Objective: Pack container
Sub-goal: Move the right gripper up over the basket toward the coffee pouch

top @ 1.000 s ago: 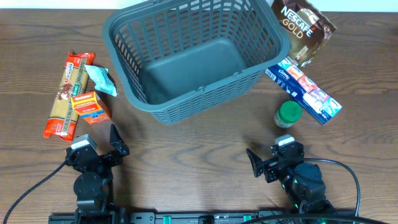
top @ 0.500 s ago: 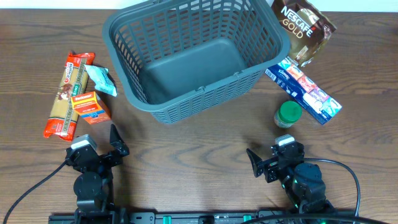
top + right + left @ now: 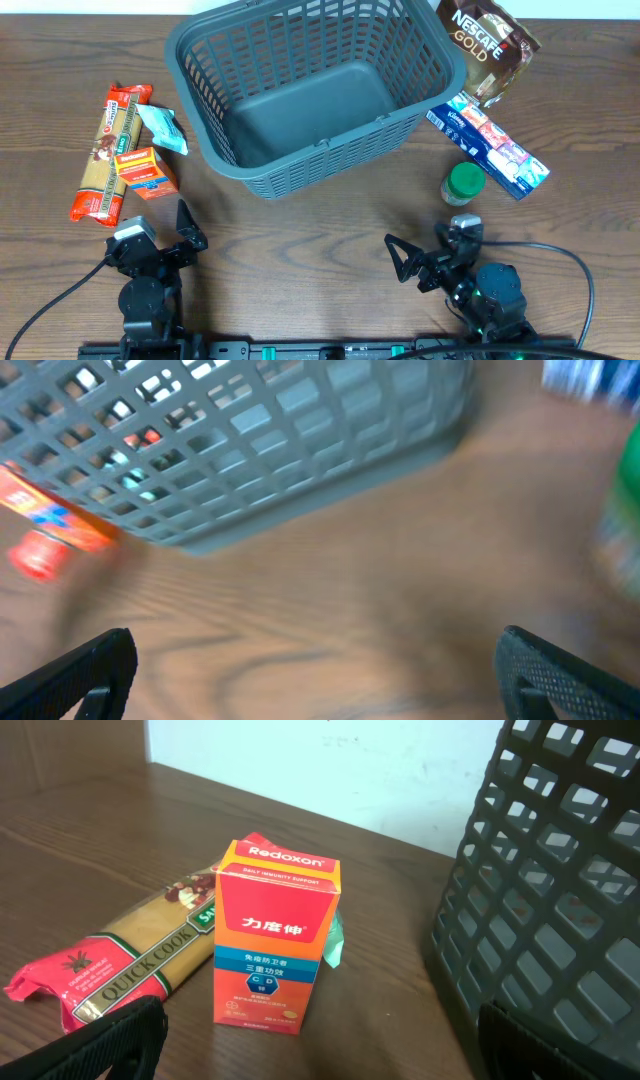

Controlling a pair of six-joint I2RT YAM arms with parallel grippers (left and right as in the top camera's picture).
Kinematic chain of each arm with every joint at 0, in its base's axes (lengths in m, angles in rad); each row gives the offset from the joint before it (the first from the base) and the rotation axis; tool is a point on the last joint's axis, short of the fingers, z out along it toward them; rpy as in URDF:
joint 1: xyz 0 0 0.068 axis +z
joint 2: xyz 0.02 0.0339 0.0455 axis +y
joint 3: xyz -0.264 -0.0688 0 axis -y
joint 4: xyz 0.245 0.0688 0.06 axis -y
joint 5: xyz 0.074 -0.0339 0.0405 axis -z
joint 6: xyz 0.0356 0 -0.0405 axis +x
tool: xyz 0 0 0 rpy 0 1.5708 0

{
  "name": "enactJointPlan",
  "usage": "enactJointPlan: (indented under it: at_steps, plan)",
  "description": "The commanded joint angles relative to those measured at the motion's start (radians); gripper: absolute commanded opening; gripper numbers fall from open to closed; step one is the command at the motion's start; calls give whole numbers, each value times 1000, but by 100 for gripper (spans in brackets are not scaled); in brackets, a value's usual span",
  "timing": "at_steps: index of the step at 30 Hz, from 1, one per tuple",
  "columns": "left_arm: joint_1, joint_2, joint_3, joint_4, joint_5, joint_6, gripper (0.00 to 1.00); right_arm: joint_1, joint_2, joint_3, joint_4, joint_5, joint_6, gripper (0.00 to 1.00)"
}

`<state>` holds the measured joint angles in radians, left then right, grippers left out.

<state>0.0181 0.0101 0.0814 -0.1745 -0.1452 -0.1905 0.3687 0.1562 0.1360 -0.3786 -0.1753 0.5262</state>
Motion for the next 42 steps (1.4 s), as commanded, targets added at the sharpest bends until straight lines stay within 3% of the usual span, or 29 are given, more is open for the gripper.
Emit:
enactJointPlan:
  at_steps: [1, 6, 9, 12, 14, 17, 20, 24, 25, 27, 28, 34, 42]
  plan:
    - [5, -5, -25, -10, -5, -6, 99, -5, 0, -5, 14, -77, 318, 99]
    - [5, -5, -25, -10, -5, -6, 98, -5, 43, 27, 112, -151, 320, 99]
    - [5, -5, -25, -10, -5, -6, 98, -6, 167, 202, 101, -134, 146, 99]
    - [5, -5, -25, -10, -5, -6, 98, -26, 382, 507, -79, -37, -57, 95]
    - [5, -5, -25, -10, -5, -6, 99, -42, 547, 735, -212, 16, -161, 85]
    - [5, -5, -25, -10, -5, -6, 98, -58, 809, 1107, -404, 60, -279, 48]
    - [5, -5, -25, -10, -5, -6, 98, -60, 1056, 1465, -576, 113, -344, 40]
    - [5, -5, -25, -10, -5, -6, 98, -60, 1338, 1860, -729, 153, -429, 37]
    - [5, -5, -25, -10, -5, -6, 99, -60, 1395, 1934, -753, 154, -445, 33]
    - [5, -5, -25, -10, -6, -6, 98, -64, 1520, 2077, -791, 167, -454, 6]
    - [5, -5, -25, -10, -5, -6, 98, -69, 1576, 2131, -805, 169, -454, 1]
    - [5, -5, -25, -10, -5, -6, 98, -95, 1796, 2258, -906, 163, -415, 1]
    - [5, -5, -25, -10, -6, -6, 98, -106, 1851, 2258, -1052, 164, -425, 1]
